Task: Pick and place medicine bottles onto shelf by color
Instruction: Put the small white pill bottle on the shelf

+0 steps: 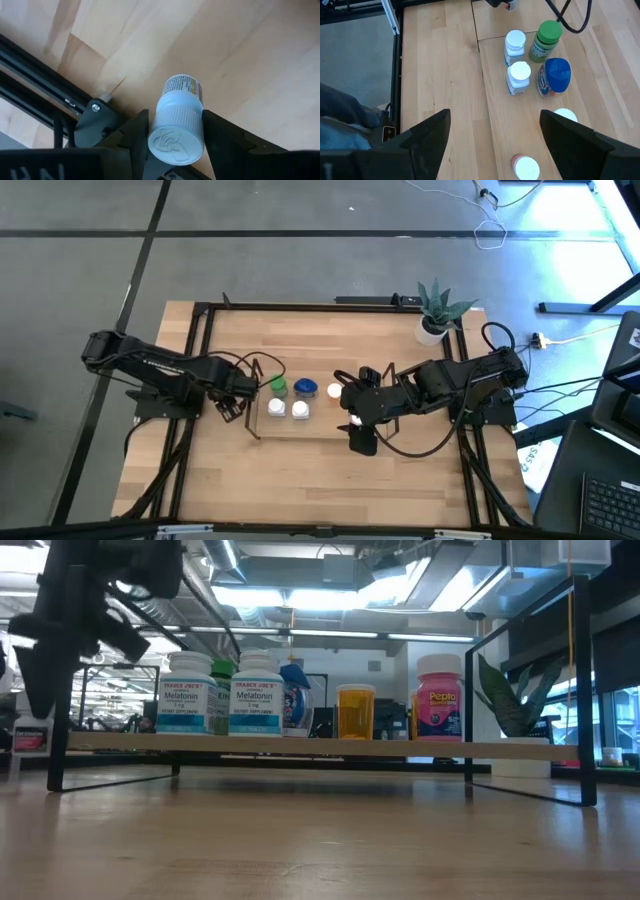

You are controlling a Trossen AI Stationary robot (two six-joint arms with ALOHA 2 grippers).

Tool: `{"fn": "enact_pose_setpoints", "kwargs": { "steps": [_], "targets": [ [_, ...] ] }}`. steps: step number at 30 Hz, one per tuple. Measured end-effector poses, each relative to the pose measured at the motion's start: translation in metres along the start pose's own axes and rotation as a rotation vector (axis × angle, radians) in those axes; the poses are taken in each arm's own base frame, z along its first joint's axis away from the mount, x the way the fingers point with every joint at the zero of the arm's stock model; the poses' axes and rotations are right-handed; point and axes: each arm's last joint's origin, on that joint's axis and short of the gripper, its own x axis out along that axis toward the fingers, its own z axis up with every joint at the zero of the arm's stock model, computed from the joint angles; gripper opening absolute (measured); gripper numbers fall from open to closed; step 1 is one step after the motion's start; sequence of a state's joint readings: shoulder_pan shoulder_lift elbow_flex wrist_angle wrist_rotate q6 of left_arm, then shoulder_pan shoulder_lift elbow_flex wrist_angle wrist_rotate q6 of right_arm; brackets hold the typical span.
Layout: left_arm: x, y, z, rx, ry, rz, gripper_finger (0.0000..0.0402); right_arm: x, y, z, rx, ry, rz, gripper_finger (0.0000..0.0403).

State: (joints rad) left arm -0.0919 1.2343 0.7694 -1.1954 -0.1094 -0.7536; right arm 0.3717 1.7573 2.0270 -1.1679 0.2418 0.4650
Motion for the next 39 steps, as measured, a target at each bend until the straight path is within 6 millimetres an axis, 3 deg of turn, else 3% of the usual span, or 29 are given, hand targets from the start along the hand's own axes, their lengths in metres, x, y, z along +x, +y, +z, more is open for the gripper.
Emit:
{"fn": "enact_pose_setpoints", "kwargs": {
  "steps": [11,23,39],
  "targets": [
    [-0.041,-0.006,-0.004,0.011,-0.039,0.017,0.0156,0.000,0.000,0.000,0.000,0.000,0.000,0.0307],
    [-0.102,-0.013,-0.018,0.005,-0.147,0.008,0.0156,0.000,0.000,0.000,0.001,0.000,0.000,0.0307],
    [-0.188,-0.022,-0.032,0.061,-0.532,-0.129,0.0156,0.000,0.000,0.000,0.000,0.000,0.000,0.0307]
  ]
}}
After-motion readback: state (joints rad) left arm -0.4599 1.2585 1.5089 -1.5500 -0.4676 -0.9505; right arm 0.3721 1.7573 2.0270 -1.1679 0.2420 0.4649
